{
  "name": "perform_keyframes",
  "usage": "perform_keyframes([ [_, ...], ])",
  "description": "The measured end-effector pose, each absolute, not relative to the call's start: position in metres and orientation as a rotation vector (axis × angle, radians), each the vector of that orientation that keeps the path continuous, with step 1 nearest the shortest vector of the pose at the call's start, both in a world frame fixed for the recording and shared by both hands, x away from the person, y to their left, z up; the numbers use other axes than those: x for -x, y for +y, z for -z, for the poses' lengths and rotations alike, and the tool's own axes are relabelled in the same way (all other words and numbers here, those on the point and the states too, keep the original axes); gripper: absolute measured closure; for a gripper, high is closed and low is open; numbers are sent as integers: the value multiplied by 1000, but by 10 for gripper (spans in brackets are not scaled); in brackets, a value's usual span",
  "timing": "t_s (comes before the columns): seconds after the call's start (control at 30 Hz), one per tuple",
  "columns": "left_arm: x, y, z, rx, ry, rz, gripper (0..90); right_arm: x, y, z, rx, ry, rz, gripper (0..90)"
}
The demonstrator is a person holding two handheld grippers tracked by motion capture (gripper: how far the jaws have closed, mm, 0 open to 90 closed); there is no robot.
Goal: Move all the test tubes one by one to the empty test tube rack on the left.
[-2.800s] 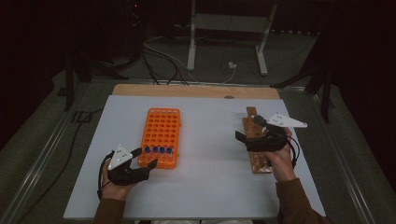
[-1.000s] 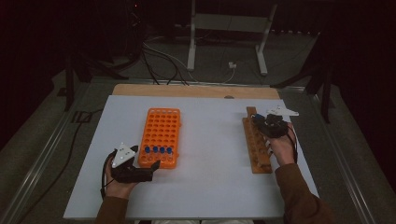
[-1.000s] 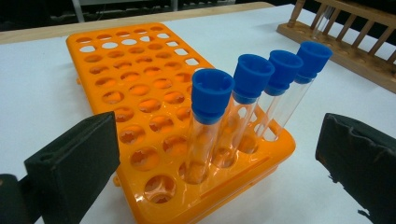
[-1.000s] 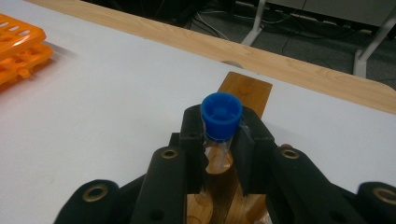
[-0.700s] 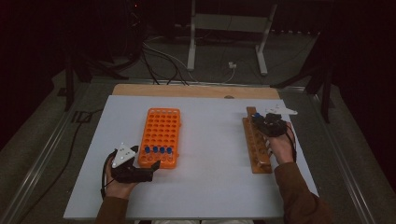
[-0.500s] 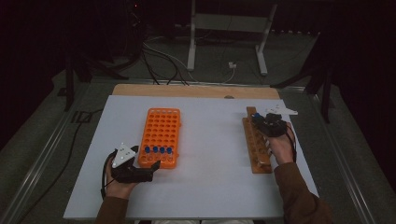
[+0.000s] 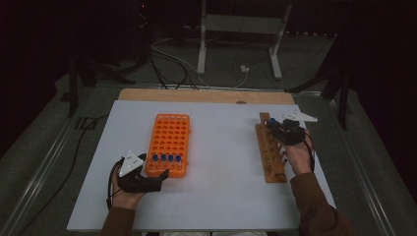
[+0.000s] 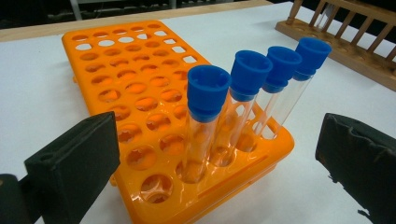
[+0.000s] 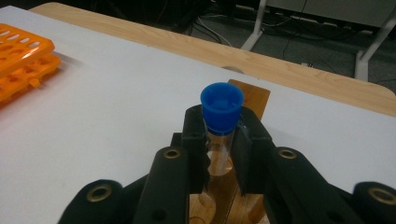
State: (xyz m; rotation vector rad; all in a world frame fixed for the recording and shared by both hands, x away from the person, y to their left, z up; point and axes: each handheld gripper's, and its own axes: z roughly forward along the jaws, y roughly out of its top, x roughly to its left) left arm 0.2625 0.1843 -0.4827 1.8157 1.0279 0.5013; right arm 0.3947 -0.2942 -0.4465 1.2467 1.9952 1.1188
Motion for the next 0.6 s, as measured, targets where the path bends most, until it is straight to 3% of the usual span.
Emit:
perform_keyframes([
  [0.6, -264, 185, 484, -1813, 1037, -506, 7, -379, -298, 411, -1213, 1919, -1199, 772],
])
